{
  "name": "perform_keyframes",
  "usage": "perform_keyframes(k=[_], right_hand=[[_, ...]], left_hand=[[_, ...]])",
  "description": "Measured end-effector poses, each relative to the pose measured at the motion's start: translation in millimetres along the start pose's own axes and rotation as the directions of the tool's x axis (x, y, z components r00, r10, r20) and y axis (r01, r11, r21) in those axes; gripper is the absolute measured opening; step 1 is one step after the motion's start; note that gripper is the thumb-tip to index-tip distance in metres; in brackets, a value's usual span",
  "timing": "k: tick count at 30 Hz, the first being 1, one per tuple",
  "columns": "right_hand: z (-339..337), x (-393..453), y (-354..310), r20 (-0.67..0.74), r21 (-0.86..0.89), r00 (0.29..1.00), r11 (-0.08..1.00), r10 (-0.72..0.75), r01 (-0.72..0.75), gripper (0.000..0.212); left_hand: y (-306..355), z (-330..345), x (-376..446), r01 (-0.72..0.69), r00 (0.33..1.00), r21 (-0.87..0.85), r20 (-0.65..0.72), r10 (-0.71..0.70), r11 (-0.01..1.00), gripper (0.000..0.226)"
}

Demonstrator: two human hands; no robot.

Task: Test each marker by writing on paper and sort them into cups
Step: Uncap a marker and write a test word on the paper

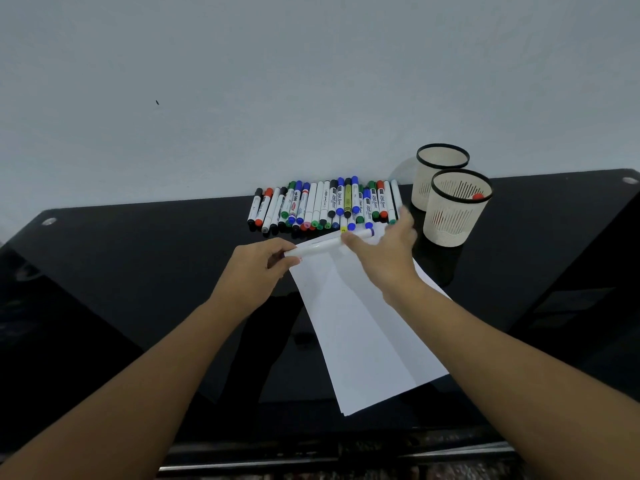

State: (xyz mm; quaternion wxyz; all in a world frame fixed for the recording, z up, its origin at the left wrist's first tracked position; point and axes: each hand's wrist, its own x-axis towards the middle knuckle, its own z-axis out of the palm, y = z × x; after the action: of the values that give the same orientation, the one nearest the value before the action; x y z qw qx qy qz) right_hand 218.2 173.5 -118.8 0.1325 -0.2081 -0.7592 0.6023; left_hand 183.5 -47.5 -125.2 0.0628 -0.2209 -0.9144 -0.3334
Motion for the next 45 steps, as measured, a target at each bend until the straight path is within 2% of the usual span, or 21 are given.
perform_keyframes(k=[1,2,3,4,5,6,9,13,15,16,18,19,21,25,29,31,34,36,39,45], right_hand=[[-2.3,0.0,2.2,0.022,-0.183,0.987,0.97,-0.161,0.163,0.101],[-4.5,0.6,4.2,0.099,-0.379,0.948,0.87,-0.302,0.317,0.091],[-5.8,3.1,6.6,0.211,-0.535,0.893,0.718,-0.397,0.445,0.075],[-5.6,6.5,8.4,0.339,-0.622,0.84,0.568,-0.424,0.539,0.056],[-4.8,8.7,9.8,0.454,-0.643,0.8,0.477,-0.391,0.598,0.04],[-3.8,10.2,9.6,0.535,-0.629,0.777,0.458,-0.332,0.629,0.032],[-5.5,12.2,9.2,0.626,-0.534,0.735,0.543,-0.262,0.648,0.029],[-12.5,10.4,9.6,0.676,-0.532,0.663,0.409,-0.322,0.741,0.034],[-23.3,13.5,10.0,0.692,-0.537,0.642,0.359,-0.33,0.763,0.035],[-33.7,18.7,12.2,0.671,-0.56,0.655,0.342,-0.348,0.755,0.035],[-61.2,31.1,21.7,0.573,-0.628,0.732,0.376,-0.368,0.681,0.037],[-71.9,36.7,26.7,0.536,-0.646,0.762,0.406,-0.363,0.647,0.038],[-76.0,40.9,33.5,0.533,-0.636,0.779,0.45,-0.332,0.627,0.036],[-42.7,27.6,25.2,0.5,-0.486,0.788,0.636,-0.36,0.599,0.034],[-18.0,15.0,13.3,0.419,-0.335,0.839,0.8,-0.348,0.499,0.027],[-10.6,11.7,6.4,0.339,-0.238,0.886,0.883,-0.315,0.405,0.026],[-3.4,7.1,-1.4,0.253,-0.041,0.951,0.981,-0.175,0.192,0.023],[1.4,4.0,-4.0,0.216,0.129,0.973,0.99,-0.087,0.06,0.023],[8.0,1.8,-7.3,0.162,0.433,0.986,0.896,0.035,-0.103,0.021],[14.4,1.1,-2.9,0.135,0.548,0.982,0.815,0.135,-0.187,0.02]], left_hand=[[0.0,-1.6,1.5,-0.027,1.0,0.034,0.013,0.027,0.999,0.023],[-0.2,-2.6,3.2,-0.055,0.998,0.065,0.024,0.053,0.996,0.024],[0.0,-2.6,5.1,-0.08,0.996,0.088,0.032,0.077,0.993,0.024],[0.2,-1.8,6.7,-0.101,0.994,0.097,0.039,0.097,0.99,0.024],[1.5,-0.5,7.9,-0.119,0.992,0.095,0.046,0.115,0.988,0.023],[3.2,0.5,8.8,-0.137,0.99,0.092,0.053,0.132,0.986,0.022],[5.0,-2.1,11.4,-0.178,0.98,0.133,0.113,0.163,0.975,0.026],[11.1,-9.7,17.5,-0.255,0.948,0.236,0.253,0.194,0.938,0.026],[10.7,-17.2,18.8,-0.232,0.934,0.247,0.325,0.145,0.941,0.023],[4.8,-25.6,18.2,-0.182,0.935,0.252,0.345,0.087,0.951,0.021],[-14.2,-48.6,13.4,-0.062,0.944,0.252,0.33,-0.026,0.966,0.022],[-22.9,-59.9,11.6,-0.032,0.946,0.261,0.32,-0.055,0.965,0.02],[-30.5,-70.5,10.3,-0.011,0.946,0.278,0.313,-0.08,0.961,0.018],[-13.2,-49.4,18.1,0.007,0.97,0.153,0.238,-0.043,0.988,0.017],[-2.0,-22.8,15.8,0.04,0.975,0.03,0.22,-0.045,0.999,0.015],[1.0,-14.7,15.2,0.054,0.982,-0.024,0.183,-0.049,0.998,0.014],[5.4,-6.6,14.8,0.077,0.984,-0.081,0.166,-0.063,0.994,0.015],[10.8,-2.6,13.0,0.09,0.982,-0.105,0.173,-0.071,0.99,0.018],[16.5,0.3,11.1,0.109,0.978,-0.13,0.193,-0.082,0.986,0.019],[10.8,-0.2,8.3,0.135,0.973,-0.105,0.202,-0.111,0.985,0.019]])
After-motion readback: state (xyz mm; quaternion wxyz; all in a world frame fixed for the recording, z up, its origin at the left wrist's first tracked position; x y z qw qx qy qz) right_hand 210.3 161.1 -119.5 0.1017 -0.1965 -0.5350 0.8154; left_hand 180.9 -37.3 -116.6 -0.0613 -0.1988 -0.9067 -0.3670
